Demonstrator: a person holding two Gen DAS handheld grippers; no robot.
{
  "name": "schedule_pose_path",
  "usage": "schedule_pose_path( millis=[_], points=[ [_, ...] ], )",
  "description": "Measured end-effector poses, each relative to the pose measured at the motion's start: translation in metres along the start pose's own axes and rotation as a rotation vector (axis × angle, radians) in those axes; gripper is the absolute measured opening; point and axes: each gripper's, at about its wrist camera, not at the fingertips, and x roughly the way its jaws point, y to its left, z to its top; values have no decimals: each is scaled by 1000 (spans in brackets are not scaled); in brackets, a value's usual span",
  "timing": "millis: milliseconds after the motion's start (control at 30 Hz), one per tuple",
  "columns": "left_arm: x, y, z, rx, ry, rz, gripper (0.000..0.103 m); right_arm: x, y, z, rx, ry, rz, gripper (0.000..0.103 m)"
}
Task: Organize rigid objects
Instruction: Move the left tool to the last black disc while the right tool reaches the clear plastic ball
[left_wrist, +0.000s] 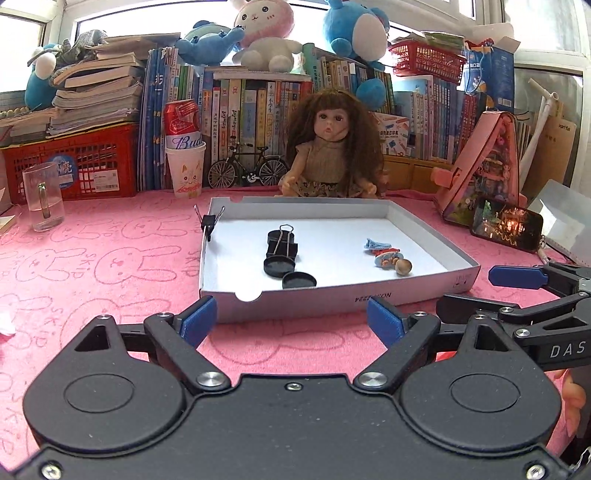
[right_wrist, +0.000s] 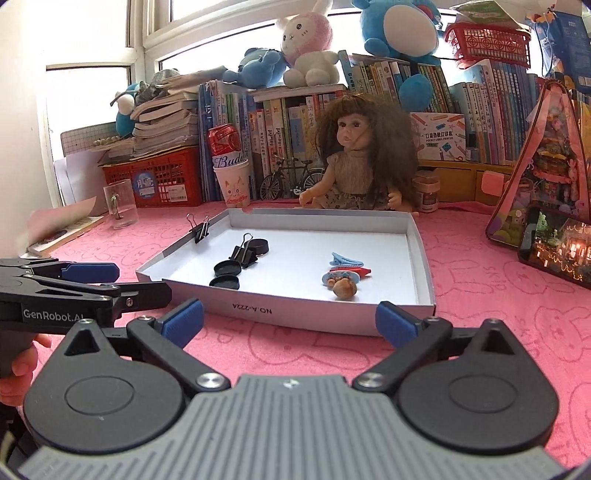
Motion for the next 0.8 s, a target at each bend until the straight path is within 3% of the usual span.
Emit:
schedule_pose_path(
  millis=[467, 800],
  points=[
    [-32, 9, -40, 40, -50, 71, 87, -19, 28, -35, -94, -9, -1, 103],
    [-37, 24, -49, 24, -59, 128, 88, -17, 45, -52, -178, 13, -43, 103]
  ],
)
